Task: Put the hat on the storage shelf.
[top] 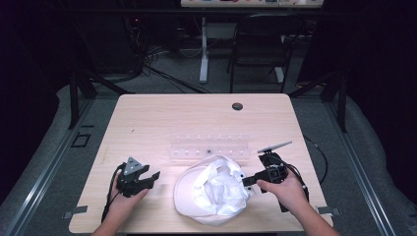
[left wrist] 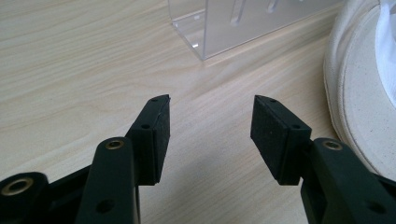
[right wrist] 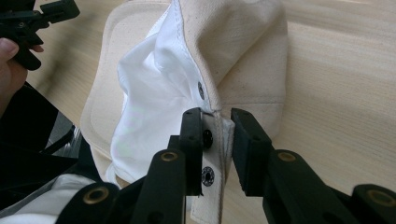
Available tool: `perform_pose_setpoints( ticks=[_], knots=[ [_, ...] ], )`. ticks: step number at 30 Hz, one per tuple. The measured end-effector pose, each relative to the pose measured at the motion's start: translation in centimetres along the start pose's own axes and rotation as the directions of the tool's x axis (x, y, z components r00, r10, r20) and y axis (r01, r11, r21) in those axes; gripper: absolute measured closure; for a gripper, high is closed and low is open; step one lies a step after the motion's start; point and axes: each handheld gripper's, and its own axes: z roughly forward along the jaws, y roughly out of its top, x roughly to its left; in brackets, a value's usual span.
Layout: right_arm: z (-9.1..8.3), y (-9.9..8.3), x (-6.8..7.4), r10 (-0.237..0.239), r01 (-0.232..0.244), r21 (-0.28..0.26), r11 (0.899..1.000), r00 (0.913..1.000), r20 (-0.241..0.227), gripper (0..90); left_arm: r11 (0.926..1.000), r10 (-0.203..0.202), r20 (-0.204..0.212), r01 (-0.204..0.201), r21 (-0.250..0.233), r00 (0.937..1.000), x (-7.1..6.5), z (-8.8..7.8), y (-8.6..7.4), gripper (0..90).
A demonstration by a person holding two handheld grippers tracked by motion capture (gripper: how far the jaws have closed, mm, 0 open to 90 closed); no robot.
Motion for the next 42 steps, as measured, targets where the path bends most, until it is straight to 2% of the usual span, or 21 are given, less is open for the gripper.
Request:
perform_pose_setpoints(
  ticks=[1, 3, 4, 7, 8, 12, 14, 15, 16, 17, 18, 19, 22, 23, 24, 25, 27, 29, 30, 35, 42],
  knots=[
    [-0.1, 0.1, 0.1, -0.001, 0.000, 0.006, 1.000, 1.0000, 0.002, 80.2, 1.0000, 0.003, 0.000, -0.003, 0.000, 1.0000, 0.0, 0.0, 0.0, 48.1],
    [-0.3, 0.4, 0.4, -0.006, 0.006, 0.011, 1.000, 1.0000, -0.002, 80.7, 1.0000, -0.001, -0.001, 0.001, -0.001, 1.0000, 0.0, 0.0, 0.0, 48.2],
    [-0.3, 0.4, 0.6, 0.006, -0.006, -0.005, 1.000, 0.9999, 0.013, 80.8, 1.0000, -0.001, -0.001, 0.001, -0.001, 1.0000, 0.0, 0.0, 0.0, 48.1],
    [-0.7, 0.9, 0.9, -0.020, 0.019, 0.034, 0.999, 0.9992, 0.035, 81.3, 1.0000, -0.001, -0.001, 0.001, -0.001, 1.0000, 0.0, 0.0, 0.0, 48.2],
    [-0.6, 0.8, 1.1, 0.005, -0.005, 0.012, 1.000, 0.9989, 0.047, 81.6, 1.0000, -0.001, -0.001, 0.001, -0.002, 1.0000, 0.0, 0.0, 0.0, 48.1],
    [-0.8, 1.3, 1.8, -0.033, 0.028, 0.060, 0.998, 0.9959, 0.084, 82.0, 1.0000, -0.001, -0.002, 0.001, -0.002, 1.0000, 0.0, 0.0, 0.0, 48.2],
    [-1.0, 1.5, 2.1, -0.034, 0.027, 0.074, 0.997, 0.9948, 0.096, 82.0, 1.0000, -0.002, -0.002, 0.002, -0.002, 1.0000, 0.0, 0.0, 0.0, 48.2],
    [-1.0, 1.6, 2.4, -0.023, 0.016, 0.062, 0.998, 0.9938, 0.109, 82.1, 1.0000, -0.001, -0.004, 0.001, -0.002, 1.0000, 0.0, 0.0, 0.0, 48.2],
    [-1.2, 1.9, 2.5, -0.030, 0.020, 0.089, 0.996, 0.9931, 0.113, 82.1, 1.0000, -0.001, -0.003, 0.001, -0.002, 1.0000, 0.0, 0.0, 0.0, 48.2],
    [-1.3, 2.0, 2.6, -0.022, 0.011, 0.097, 0.995, 0.9931, 0.115, 82.1, 1.0000, -0.002, -0.003, 0.002, -0.002, 1.0000, 0.0, 0.0, 0.0, 48.2],
    [-1.2, 2.0, 2.8, 0.006, -0.015, 0.077, 0.997, 0.9923, 0.124, 82.1, 1.0000, -0.001, -0.003, 0.001, -0.003, 1.0000, 0.0, 0.0, 0.0, 48.2],
    [-1.3, 2.1, 2.8, -0.004, -0.008, 0.091, 0.996, 0.9918, 0.128, 82.1, 1.0000, 0.000, -0.003, 0.000, -0.002, 1.0000, 0.0, 0.0, 0.0, 48.2],
    [-1.6, 2.5, 3.2, -0.015, -0.004, 0.119, 0.993, 0.9866, 0.162, 82.2, 1.0000, 0.000, -0.003, 0.000, -0.001, 1.0000, 0.0, 0.0, 0.0, 48.2],
    [-1.6, 2.6, 3.4, 0.000, -0.019, 0.108, 0.994, 0.9845, 0.175, 82.2, 1.0000, 0.001, -0.003, -0.001, 0.000, 1.0000, 0.0, 0.0, 0.0, 48.2],
    [-1.8, 2.8, 3.5, -0.018, -0.007, 0.130, 0.991, 0.9828, 0.184, 82.1, 1.0000, 0.001, -0.003, -0.001, 0.001, 1.0000, 0.0, 0.0, 0.0, 48.2],
    [-1.8, 2.9, 3.6, -0.020, -0.005, 0.130, 0.992, 0.9805, 0.196, 82.2, 1.0000, 0.002, -0.004, -0.002, 0.002, 1.0000, 0.0, 0.0, 0.0, 48.2],
    [-2.0, 3.1, 3.9, -0.009, -0.018, 0.127, 0.992, 0.9780, 0.208, 82.2, 1.0000, 0.003, -0.004, -0.003, 0.002, 1.0000, 0.0, 0.0, 0.0, 48.2],
    [-2.3, 3.6, 4.2, -0.018, -0.017, 0.151, 0.988, 0.9747, 0.223, 82.2, 1.0000, 0.003, -0.003, -0.003, 0.002, 1.0000, 0.0, 0.0, 0.0, 48.2],
    [-2.4, 3.8, 4.5, -0.001, -0.030, 0.133, 0.991, 0.9727, 0.232, 82.2, 1.0000, 0.006, -0.003, -0.006, 0.002, 1.0000, 0.0, 0.0, 0.0, 48.2],
    [-3.2, 4.8, 5.5, 0.003, -0.041, 0.139, 0.989, 0.9643, 0.265, 82.2, 1.0000, 0.006, -0.004, -0.006, 0.001, 1.0000, 0.0, 0.0, 0.0, 48.2],
    [-4.3, 6.1, 7.1, -0.029, -0.027, 0.159, 0.987, 0.9413, 0.336, 82.2, 1.0000, 0.007, -0.002, -0.007, 0.002, 1.0000, 0.0, 0.0, 0.0, 48.2]
  ],
)
